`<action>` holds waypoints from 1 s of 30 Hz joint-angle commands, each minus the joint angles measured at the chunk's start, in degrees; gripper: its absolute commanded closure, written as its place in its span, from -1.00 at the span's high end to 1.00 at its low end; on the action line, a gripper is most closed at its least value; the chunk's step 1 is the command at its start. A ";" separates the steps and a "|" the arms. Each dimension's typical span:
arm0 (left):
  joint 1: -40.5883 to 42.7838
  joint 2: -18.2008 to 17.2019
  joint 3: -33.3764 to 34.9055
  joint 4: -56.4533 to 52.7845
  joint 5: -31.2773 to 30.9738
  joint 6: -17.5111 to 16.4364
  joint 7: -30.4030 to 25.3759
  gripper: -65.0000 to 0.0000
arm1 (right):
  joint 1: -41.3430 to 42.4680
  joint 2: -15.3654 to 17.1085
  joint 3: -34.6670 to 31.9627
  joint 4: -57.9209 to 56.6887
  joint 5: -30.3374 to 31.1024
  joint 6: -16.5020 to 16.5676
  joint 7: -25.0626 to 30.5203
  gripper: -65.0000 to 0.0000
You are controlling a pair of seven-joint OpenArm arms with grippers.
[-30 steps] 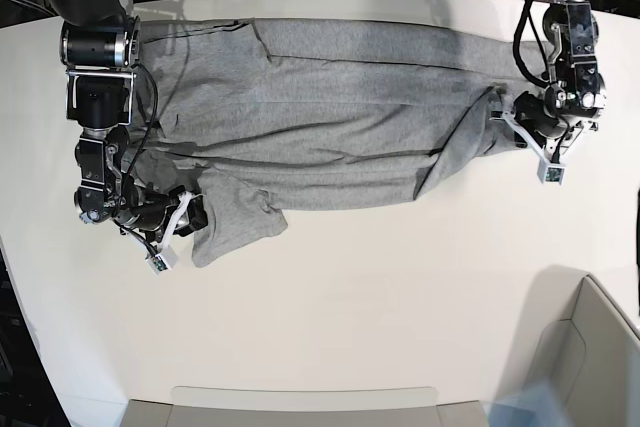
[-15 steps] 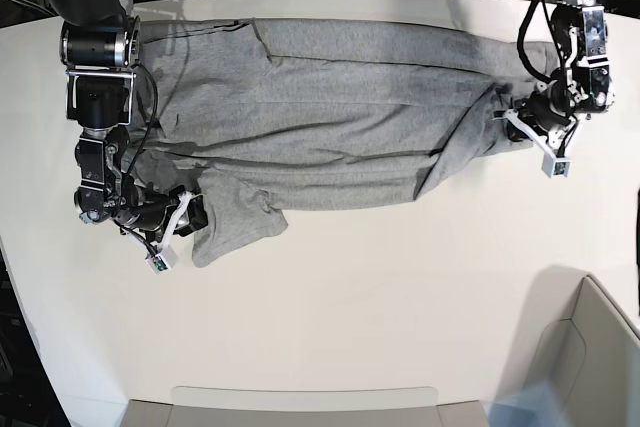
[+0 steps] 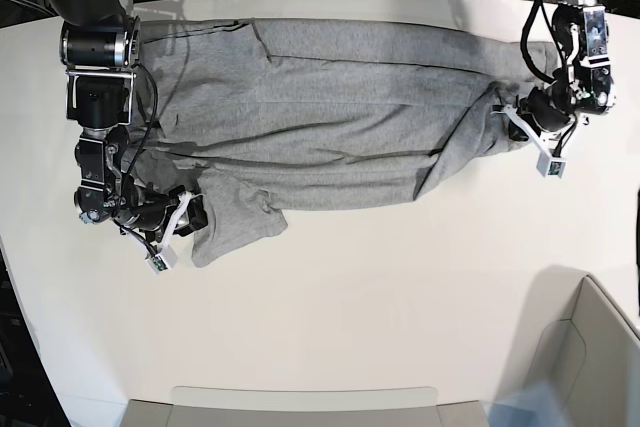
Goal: Fold the T-shirt properly
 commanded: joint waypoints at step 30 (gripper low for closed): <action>-12.91 -1.10 -5.86 -5.22 -0.30 -0.33 -0.87 -0.54 | 1.14 0.51 -0.32 -0.29 -3.56 -0.16 -5.10 -0.46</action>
